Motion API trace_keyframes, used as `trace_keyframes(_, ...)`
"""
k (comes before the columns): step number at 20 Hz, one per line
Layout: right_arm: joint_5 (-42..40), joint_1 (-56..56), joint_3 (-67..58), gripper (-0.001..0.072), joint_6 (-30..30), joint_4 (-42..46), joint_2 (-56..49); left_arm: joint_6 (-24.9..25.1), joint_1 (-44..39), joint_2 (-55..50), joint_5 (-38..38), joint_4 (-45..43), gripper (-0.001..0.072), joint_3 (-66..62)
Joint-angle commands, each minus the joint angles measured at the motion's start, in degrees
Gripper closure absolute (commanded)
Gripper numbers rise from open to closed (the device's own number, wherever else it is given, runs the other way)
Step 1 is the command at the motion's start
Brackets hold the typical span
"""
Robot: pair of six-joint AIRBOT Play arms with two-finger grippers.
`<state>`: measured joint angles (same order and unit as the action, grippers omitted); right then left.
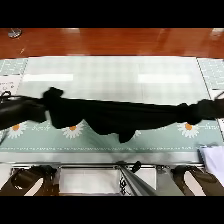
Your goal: Fold the shirts.
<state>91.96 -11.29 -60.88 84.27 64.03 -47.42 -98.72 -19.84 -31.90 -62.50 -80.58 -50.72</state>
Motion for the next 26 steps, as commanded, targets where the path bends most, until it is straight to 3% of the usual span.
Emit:
trace_keyframes(1, -14.43, 0.02, 3.19, 0.068, -0.79, -1.99, -8.74, 0.7, 0.04, -9.88, 13.94, 4.85, 0.0682, 5.09)
trace_keyframes(5, -29.42, 0.02, 3.19, 0.068, -0.7, -4.5, -17.66, 0.66, -0.09, -23.63, 26.51, 7.28, 0.0682, 5.09)
trace_keyframes(9, -40.39, 0.04, 3.21, 0.068, -0.28, -12.04, -24.76, 0.63, -0.07, -35.32, 29.77, 10.14, 0.0682, 5.09)
trace_keyframes(14, -39.45, 0.02, 3.21, 0.0676, -1.55, -13.2, -31.71, 0.48, -0.07, -42.93, 26.53, 17.25, 0.0682, 5.07)
trace_keyframes(17, -36.57, -0.46, 1.46, 0.0459, -7.21, -17.18, -31.34, 3.41, 0.48, -42.71, 25.18, 17.4, 0.0667, 3.43)
trace_keyframes(19, -28.68, -0.44, -2.91, 0.031, -11.21, -15.63, -30.6, 10.82, 2.08, -42.73, 17.73, 17.31, 0.0301, 0.81)
trace_keyframes(21, -19.21, -0.46, -7.69, 0.027, -12.52, -11.1, -29.42, 14.62, 5.64, -42.71, 6.14, 16.94, 0.0282, -1.88)
trace_keyframes(23, -12.94, -0.44, -10.14, 0.027, -12.66, -2.54, -27.28, 16.9, 9.92, -41.79, -4.33, 16.96, 0.0167, -2.69)
trace_keyframes(26, -8.39, -0.87, -9.53, 0.0269, -13.35, 6.32, -25.35, 15.82, 13.25, -36.83, -9.7, 17.29, 0.0167, 1.53)
